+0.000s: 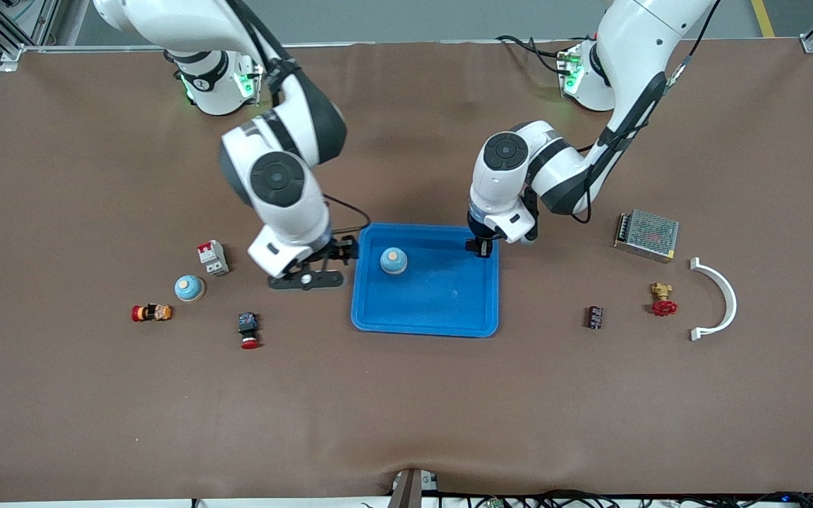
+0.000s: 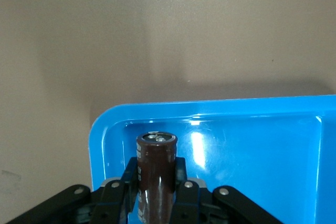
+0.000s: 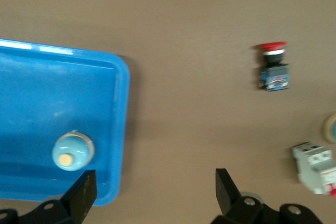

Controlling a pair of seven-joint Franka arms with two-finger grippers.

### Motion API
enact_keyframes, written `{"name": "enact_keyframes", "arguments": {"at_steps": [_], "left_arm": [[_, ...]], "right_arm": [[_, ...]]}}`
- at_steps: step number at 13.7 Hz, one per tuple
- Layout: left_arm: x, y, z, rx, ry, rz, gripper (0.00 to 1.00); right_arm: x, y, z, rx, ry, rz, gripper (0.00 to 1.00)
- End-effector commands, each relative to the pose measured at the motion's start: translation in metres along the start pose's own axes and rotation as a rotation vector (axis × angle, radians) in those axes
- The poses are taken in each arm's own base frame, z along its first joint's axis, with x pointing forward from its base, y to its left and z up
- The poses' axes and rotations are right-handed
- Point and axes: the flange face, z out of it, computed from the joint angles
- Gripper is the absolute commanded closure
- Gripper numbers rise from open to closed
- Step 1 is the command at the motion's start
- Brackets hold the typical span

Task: Place electrolytic capacitor and blue bell in tray
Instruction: 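Lower the capacitor into the tray with the left gripper while the right reaches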

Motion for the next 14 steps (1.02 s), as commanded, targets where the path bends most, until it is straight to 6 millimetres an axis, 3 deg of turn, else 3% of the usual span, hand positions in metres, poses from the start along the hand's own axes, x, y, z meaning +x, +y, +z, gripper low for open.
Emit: {"name": "enact_keyframes", "arguments": {"at_steps": [1, 8, 14], "left_arm": [[-0.004, 0.003, 0.004, -0.025, -0.005, -0.005, 1.0], [-0.015, 0.011, 0.028, -0.049, 0.008, -0.018, 1.0], [-0.027, 0.015, 0.035, -0.046, -0.003, -0.015, 1.0]], "right_arm": [[0.0, 0.037, -0.024, 0.004, -0.013, -0.058, 0.0], [0.027, 0.156, -0.031, 0.008, -0.034, -0.168, 0.0], [0.04, 0.261, -0.027, 0.018, -0.04, -0.213, 0.0]]}}
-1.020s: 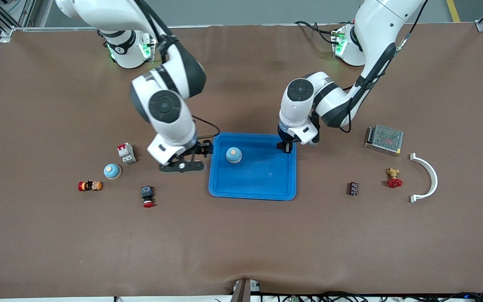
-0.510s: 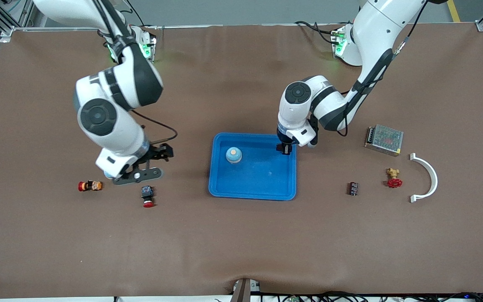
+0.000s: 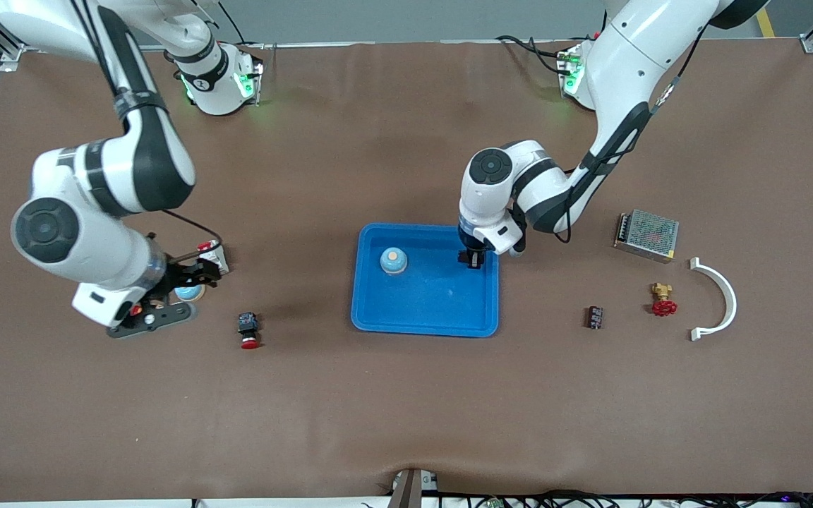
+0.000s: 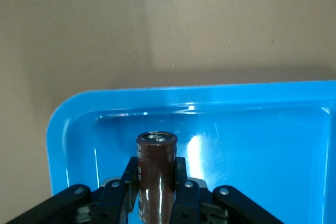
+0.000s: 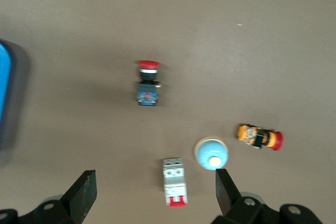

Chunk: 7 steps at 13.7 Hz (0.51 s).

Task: Place electrolytic capacitor and blue bell in tray
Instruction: 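Lower the capacitor into the tray with the left gripper while the right reaches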

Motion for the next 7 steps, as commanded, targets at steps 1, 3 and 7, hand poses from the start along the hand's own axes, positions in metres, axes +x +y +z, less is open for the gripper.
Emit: {"name": "enact_keyframes", "arguments": {"at_steps": [1, 3, 7], "left_arm": [[-0.014, 0.004, 0.002, -0.023, -0.01, -0.008, 1.0], [-0.013, 0.006, 0.006, -0.028, -0.004, 0.001, 1.0], [-0.011, 0.008, 0.008, -0.027, 0.0, -0.002, 1.0]], "right_arm": [[-0.014, 0.036, -0.005, 0.007, -0.003, 0.007, 0.0], [-0.023, 0.084, -0.005, 0.023, 0.008, 0.099, 0.0], [-0.049, 0.171, -0.001, 0.111, 0.06, 0.327, 0.0]]}}
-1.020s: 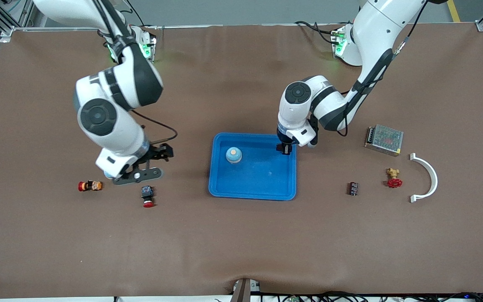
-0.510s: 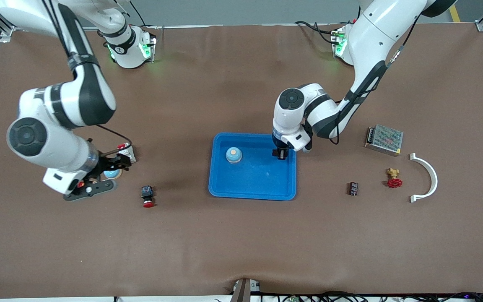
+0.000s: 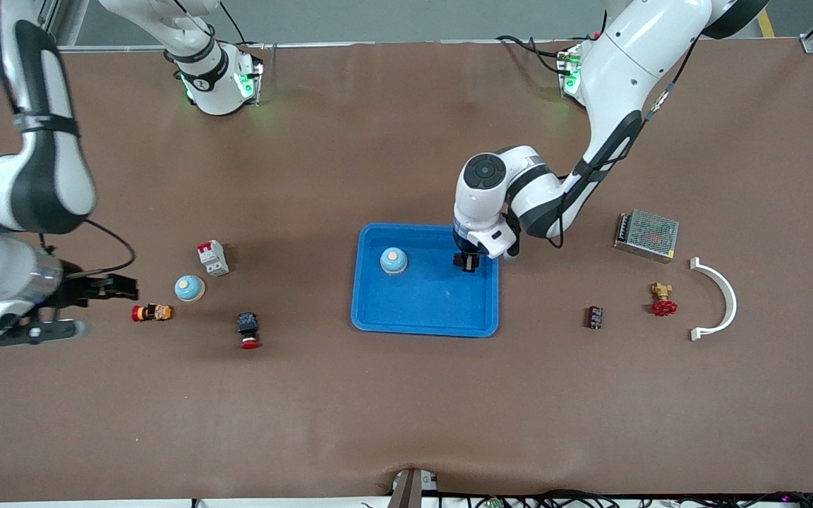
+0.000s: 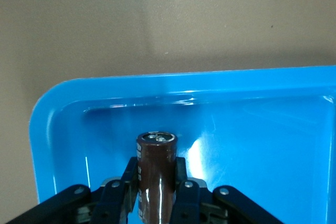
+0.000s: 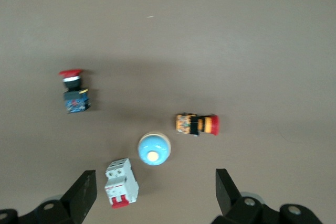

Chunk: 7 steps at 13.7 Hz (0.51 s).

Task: Place electrolytic capacitor and blue bell in tray
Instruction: 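Lower the capacitor into the tray with the left gripper while the right reaches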

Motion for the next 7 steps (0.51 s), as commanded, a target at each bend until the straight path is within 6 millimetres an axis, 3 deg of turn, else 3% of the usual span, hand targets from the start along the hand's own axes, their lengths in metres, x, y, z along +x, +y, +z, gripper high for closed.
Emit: {"name": "enact_keyframes", "arguments": {"at_steps": [1, 3, 7], "left_arm": [[-0.004, 0.003, 0.0, -0.024, 0.003, -0.013, 1.0], [-0.004, 0.003, 0.002, -0.021, 0.004, -0.013, 1.0], [-0.002, 0.003, 0.005, -0.028, 0.013, 0.002, 1.0]], "right_arm": [[-0.01, 0.027, -0.002, 0.045, 0.024, 0.153, 0.0], [-0.014, 0.026, 0.011, 0.038, 0.039, 0.234, 0.0], [-0.034, 0.015, 0.047, 0.027, 0.114, 0.236, 0.0]]}}
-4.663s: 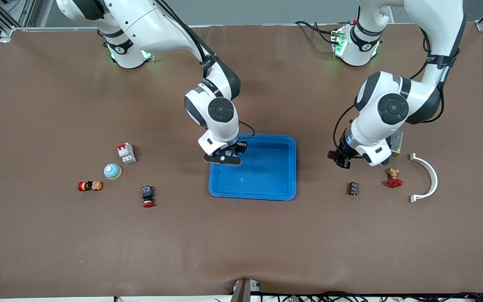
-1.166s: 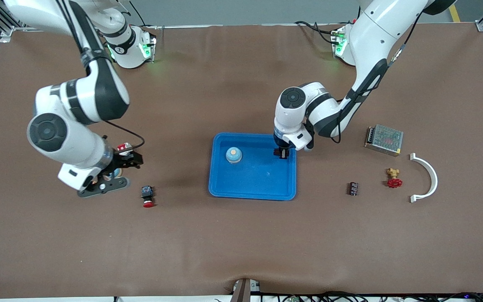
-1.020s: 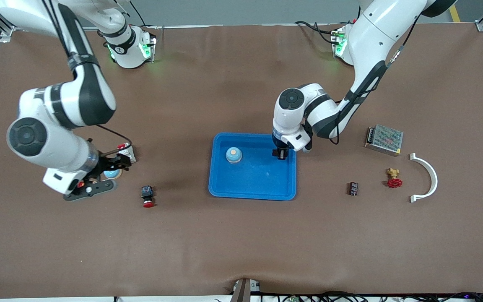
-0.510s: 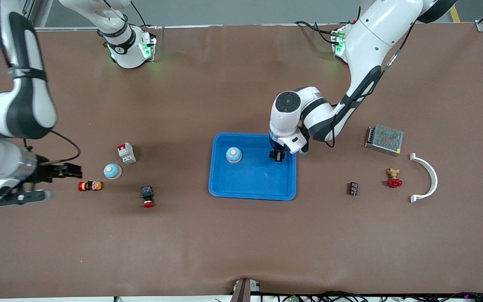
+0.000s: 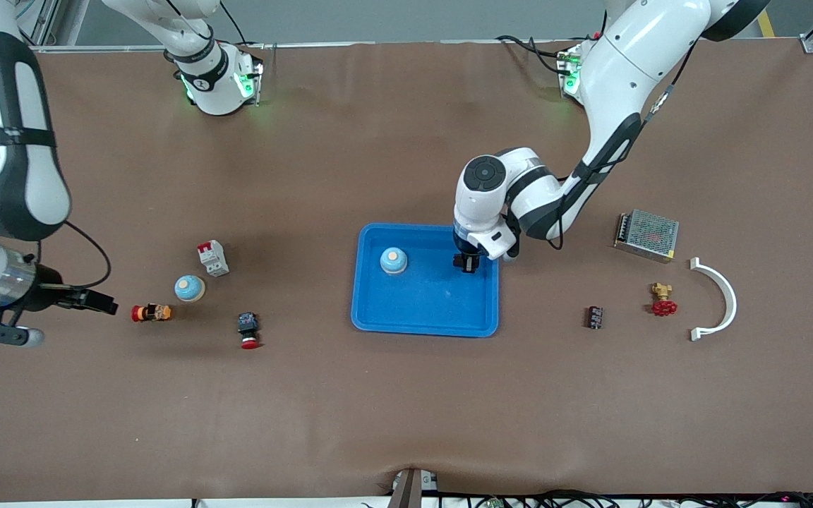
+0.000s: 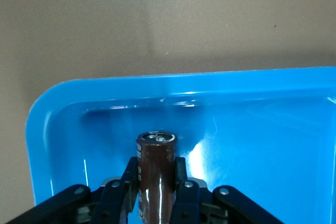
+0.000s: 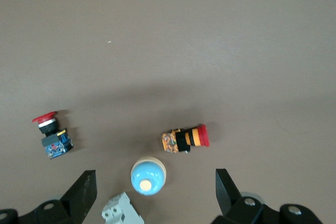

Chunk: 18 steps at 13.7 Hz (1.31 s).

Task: Place electrolytic capacitor and blue bell in tray
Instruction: 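Lower the capacitor into the tray with the left gripper while the right reaches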

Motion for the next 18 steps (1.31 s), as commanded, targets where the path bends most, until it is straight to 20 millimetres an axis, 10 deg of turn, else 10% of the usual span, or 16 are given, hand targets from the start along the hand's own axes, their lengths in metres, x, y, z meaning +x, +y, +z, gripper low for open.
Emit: {"name": "enact_keyframes", "arguments": {"at_steps": [1, 4, 5, 6, 18], "left_arm": [[-0.002, 0.003, 0.002, -0.027, 0.009, -0.004, 1.0], [-0.002, 0.003, 0.002, -0.029, 0.011, 0.005, 1.0], [-0.002, 0.004, 0.001, -0.03, 0.012, 0.005, 0.18], [-0.002, 0.005, -0.001, -0.034, 0.013, 0.004, 0.0], [0.044, 0.04, -0.074, 0.043, 0.066, 0.111, 0.0]], "right_arm": [[-0.027, -0.003, 0.003, 0.005, 0.016, 0.052, 0.0], [-0.036, -0.014, 0.016, 0.002, -0.011, 0.163, 0.0], [-0.04, -0.013, 0.018, 0.001, -0.017, 0.198, 0.0], [-0.045, -0.013, 0.022, -0.002, -0.025, 0.218, 0.0], [-0.091, -0.028, 0.088, -0.016, -0.033, 0.517, 0.0]]}}
